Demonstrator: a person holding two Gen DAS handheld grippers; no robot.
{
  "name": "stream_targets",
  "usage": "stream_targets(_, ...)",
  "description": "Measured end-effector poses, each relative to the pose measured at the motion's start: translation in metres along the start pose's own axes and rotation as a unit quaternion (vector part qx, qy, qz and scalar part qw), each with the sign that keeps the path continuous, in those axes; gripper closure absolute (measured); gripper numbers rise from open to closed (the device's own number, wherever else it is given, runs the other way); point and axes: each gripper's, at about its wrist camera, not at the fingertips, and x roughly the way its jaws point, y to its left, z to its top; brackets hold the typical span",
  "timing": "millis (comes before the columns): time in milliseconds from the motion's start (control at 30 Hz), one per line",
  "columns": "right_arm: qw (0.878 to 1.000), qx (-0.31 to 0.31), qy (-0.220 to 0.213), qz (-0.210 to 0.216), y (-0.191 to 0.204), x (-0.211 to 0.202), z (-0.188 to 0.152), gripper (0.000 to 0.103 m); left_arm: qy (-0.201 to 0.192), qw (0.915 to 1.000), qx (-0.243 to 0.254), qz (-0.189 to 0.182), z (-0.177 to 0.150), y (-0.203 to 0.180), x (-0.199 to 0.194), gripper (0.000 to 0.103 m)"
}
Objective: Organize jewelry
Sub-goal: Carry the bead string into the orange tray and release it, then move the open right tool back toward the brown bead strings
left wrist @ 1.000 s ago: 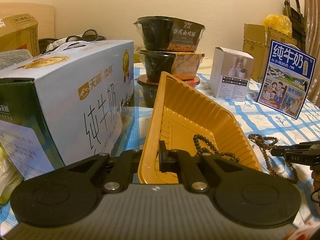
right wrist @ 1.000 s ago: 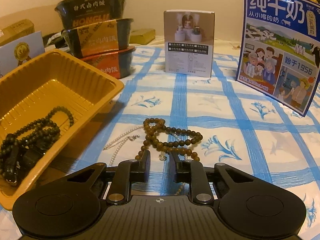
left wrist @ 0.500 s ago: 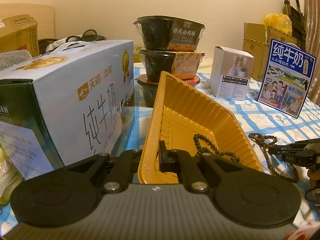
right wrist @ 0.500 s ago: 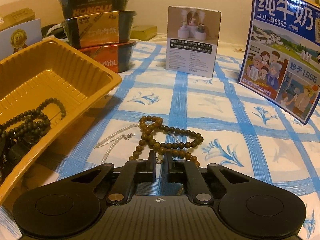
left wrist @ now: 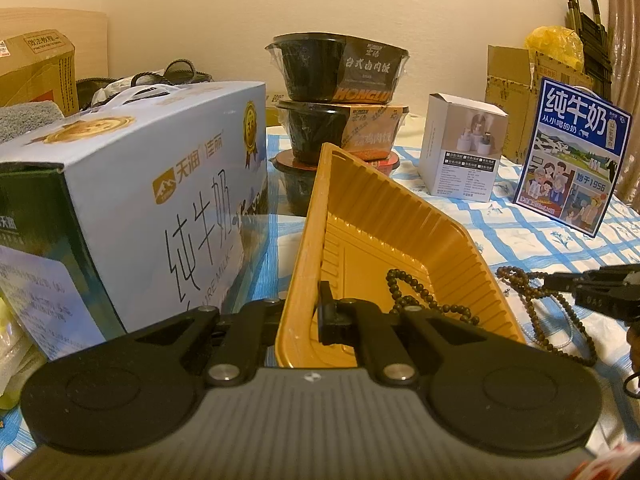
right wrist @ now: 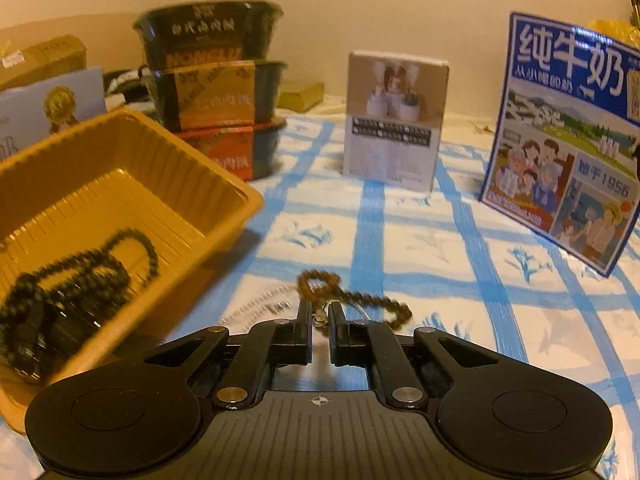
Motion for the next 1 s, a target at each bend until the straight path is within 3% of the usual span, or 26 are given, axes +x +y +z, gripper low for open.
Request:
stream_targets(267, 0.997, -0.014, -0.042, 0.065, 0.034, -0.020, 0.027, 0.095, -0.002, 1.0000, -0.002, -0.001, 0.001, -0.001, 0.000, 0.097)
stream_targets(567, 0.986, -0.004, -0.019, 0.168, 0.090, -0.013, 0.037, 0.095, -0.003, 1.0000, -0.007, -0.004, 0.001, 0.000, -0.001, 0.097)
stream_targets(1000, 0.979, -0.024, 0.012, 0.203, 0.139, 0.009, 0.029, 0.095, -0.003, 0.9999, -0.009, -0.005, 0.000, 0.002, -0.002, 0.097)
